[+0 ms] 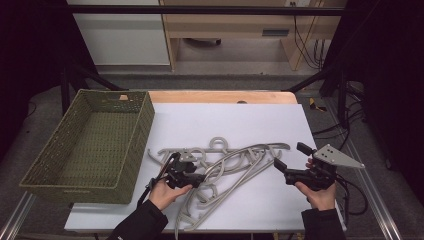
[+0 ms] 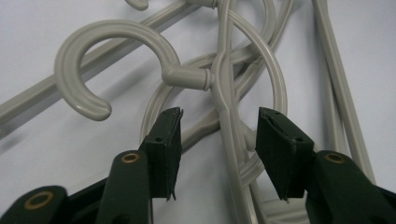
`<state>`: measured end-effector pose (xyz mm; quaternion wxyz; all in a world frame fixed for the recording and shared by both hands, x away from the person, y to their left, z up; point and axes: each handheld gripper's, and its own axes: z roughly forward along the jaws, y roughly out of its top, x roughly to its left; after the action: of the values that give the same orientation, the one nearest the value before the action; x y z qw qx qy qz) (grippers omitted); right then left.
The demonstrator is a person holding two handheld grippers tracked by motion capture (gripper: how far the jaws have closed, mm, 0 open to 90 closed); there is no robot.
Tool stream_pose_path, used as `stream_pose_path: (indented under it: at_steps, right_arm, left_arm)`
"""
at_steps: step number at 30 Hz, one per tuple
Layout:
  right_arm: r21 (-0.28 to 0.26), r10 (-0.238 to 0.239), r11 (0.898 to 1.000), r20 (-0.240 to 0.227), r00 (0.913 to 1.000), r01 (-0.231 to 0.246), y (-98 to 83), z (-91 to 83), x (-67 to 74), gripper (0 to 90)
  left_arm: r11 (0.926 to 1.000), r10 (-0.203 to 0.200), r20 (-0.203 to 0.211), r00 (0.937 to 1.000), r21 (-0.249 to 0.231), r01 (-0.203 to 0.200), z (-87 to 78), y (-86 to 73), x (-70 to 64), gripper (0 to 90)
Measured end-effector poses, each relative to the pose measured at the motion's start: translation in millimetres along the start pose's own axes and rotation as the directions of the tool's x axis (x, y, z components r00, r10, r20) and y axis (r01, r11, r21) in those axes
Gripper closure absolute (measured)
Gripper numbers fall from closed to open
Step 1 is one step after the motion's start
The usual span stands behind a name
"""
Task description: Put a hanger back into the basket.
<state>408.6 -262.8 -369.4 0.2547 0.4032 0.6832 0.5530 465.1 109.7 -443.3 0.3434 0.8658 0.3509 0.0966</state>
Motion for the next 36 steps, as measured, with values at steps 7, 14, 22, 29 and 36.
stream_pose_path:
  at_steps: [7,14,22,29,36]
  right_arm:
    - [0.002,-0.003,1.000,0.001,1.0000,0.003,-0.3,0.8,0.1,3.7]
    - [0.009,-0.006,1.000,-0.001,1.0000,0.006,-0.6,1.6,0.3,3.7]
    - [0.018,-0.013,1.000,-0.004,0.9999,0.013,-1.2,2.5,0.3,3.8]
    - [0.016,-0.013,1.000,-0.004,0.9999,0.013,-0.9,1.8,0.1,3.8]
    - [0.018,-0.013,1.000,-0.005,0.9999,0.014,-0.9,2.1,0.3,4.0]
  left_arm:
    - [0.9996,-0.014,-0.007,0.9999,0.024,0.014,11.8,0.9,-0.3,60.8]
    - [0.9984,-0.039,0.054,0.9978,0.042,0.037,13.3,2.1,3.4,73.5]
    - [0.9987,-0.040,0.025,0.9989,0.034,0.039,9.9,1.7,1.8,79.7]
    - [0.9987,-0.044,0.004,0.9990,-0.024,0.045,-2.5,4.3,1.7,81.9]
    - [0.9997,-0.021,-0.032,0.9993,-0.012,0.021,1.9,3.2,-2.6,82.1]
